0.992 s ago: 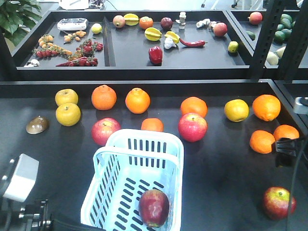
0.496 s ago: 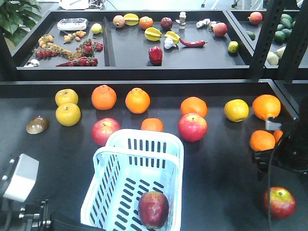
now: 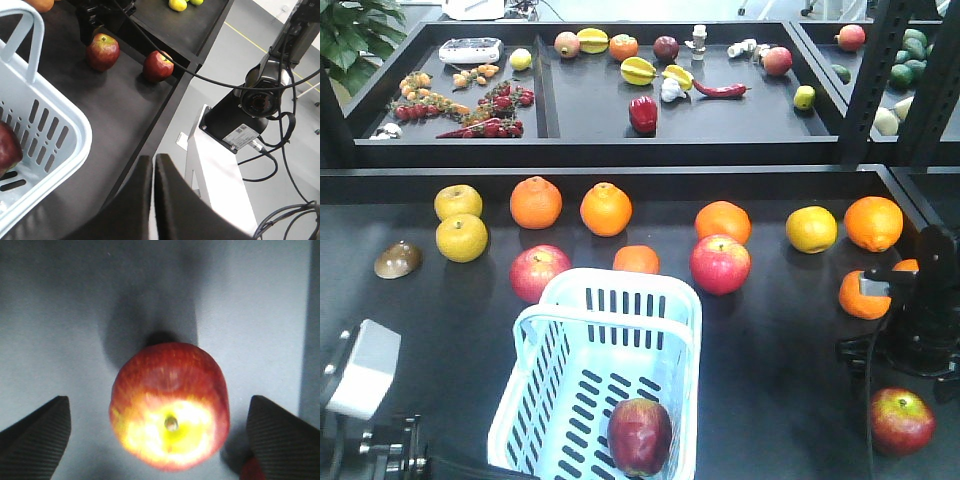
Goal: Pick three apples into basket with both arms
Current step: 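Move the right gripper to the red apple nearest it and grasp it, then carry the second apple into the basket and open the right gripper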
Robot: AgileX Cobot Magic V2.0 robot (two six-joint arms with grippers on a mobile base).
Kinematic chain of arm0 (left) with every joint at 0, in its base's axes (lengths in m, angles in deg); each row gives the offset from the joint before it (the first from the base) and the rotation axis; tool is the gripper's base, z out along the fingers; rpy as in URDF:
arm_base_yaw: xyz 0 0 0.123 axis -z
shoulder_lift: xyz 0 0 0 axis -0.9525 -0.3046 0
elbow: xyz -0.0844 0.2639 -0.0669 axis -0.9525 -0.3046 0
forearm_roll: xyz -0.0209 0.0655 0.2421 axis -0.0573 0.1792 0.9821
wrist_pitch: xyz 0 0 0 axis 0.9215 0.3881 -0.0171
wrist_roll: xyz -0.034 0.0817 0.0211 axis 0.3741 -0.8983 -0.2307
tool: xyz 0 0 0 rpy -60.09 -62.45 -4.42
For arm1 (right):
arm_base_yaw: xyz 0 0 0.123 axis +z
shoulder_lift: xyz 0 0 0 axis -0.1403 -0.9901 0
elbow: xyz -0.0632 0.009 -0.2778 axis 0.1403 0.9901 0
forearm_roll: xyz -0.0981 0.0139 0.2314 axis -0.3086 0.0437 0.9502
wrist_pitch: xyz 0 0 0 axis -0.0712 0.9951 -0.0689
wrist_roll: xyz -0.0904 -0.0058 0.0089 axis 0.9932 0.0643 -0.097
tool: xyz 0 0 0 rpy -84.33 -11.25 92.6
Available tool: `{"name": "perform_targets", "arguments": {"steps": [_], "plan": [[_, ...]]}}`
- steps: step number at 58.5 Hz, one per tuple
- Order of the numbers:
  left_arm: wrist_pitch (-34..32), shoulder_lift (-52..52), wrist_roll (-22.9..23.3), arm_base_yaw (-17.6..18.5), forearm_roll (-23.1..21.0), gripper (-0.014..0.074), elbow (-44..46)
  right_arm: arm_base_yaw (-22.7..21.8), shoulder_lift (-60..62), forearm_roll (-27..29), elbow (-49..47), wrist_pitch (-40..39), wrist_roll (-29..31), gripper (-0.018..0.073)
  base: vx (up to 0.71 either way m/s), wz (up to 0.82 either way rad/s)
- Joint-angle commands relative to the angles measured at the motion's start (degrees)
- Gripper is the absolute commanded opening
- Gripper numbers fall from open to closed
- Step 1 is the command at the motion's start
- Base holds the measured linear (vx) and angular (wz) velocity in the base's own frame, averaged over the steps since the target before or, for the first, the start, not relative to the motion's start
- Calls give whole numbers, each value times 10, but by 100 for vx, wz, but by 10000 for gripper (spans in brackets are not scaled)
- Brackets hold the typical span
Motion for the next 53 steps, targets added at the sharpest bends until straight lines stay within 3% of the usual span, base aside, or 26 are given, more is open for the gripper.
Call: {"name": "perform_targets", "arguments": {"steps": [1,18,27,37,53], "plan": [[-1,7,0,0,11,-6,17,-3,13,-10,-15,-2,-2,662,0,0],[-1,7,0,0,12,-6,17,-3,-22,-26,-15,-4,-2,645,0,0],[-1,7,0,0,12,-6,17,-3,-23,-28,-15,-5,14,587,0,0],[-1,7,0,0,12,-6,17,-3,-23,-25,-15,-1,26,406,0,0],[-1,7,0,0,12,-6,17,-2,6,-5,-13,1,59,-16,0,0]]}}
